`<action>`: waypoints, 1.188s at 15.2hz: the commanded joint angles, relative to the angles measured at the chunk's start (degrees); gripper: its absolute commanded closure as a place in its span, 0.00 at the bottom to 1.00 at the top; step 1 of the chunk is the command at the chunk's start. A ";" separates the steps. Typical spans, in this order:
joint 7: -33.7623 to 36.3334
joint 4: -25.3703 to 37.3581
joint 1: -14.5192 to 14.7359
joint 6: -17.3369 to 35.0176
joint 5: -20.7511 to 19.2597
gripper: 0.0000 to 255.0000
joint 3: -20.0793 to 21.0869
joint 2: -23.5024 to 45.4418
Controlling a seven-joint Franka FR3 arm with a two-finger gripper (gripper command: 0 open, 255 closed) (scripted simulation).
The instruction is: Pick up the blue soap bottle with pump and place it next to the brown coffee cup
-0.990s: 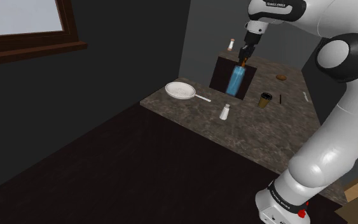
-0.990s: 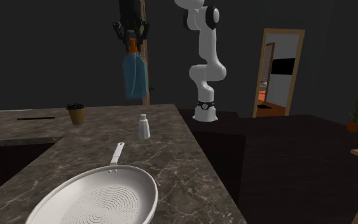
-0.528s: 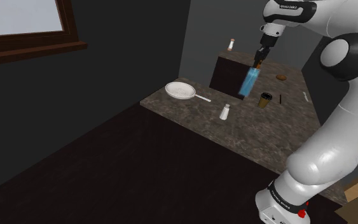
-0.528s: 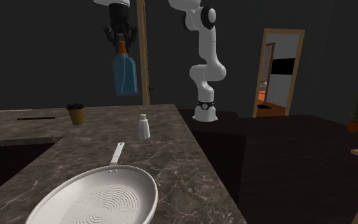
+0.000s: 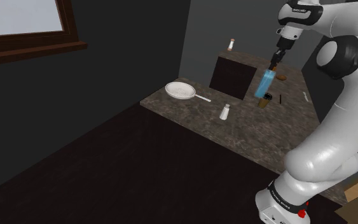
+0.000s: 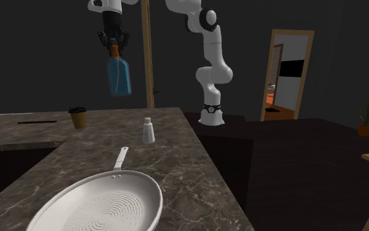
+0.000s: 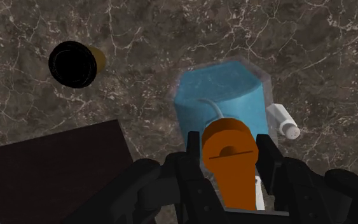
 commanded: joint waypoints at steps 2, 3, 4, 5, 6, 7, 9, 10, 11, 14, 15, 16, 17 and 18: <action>-4.35 2.62 -2.81 -0.90 1.07 1.00 -1.63 2.04; -5.77 3.74 -3.86 -1.25 1.53 1.00 -2.12 2.95; -7.20 4.97 -4.93 -1.65 2.04 1.00 -2.60 3.94; -8.62 6.31 -6.04 -2.08 2.58 1.00 -3.07 5.00; -10.03 7.76 -7.20 -2.57 3.18 1.00 -3.53 6.15; -11.43 9.35 -8.43 -3.11 3.80 1.00 -3.93 7.37; -14.16 12.96 -11.09 -4.38 5.18 1.00 -4.62 10.08; -15.48 15.02 -12.51 -5.12 5.94 1.00 -4.93 11.58; -16.77 17.28 -14.04 -5.95 6.73 1.00 -5.15 13.18; -20.55 26.39 -19.72 -9.44 9.62 1.00 -5.50 19.30; -20.57 24.67 -19.33 -8.28 9.31 1.00 -5.47 18.72; -20.60 23.04 -18.93 -7.16 9.08 1.00 -5.51 18.21; -20.63 21.50 -18.56 -6.09 8.87 1.00 -5.55 17.75; -20.66 20.04 -18.21 -5.05 8.69 1.00 -5.59 17.33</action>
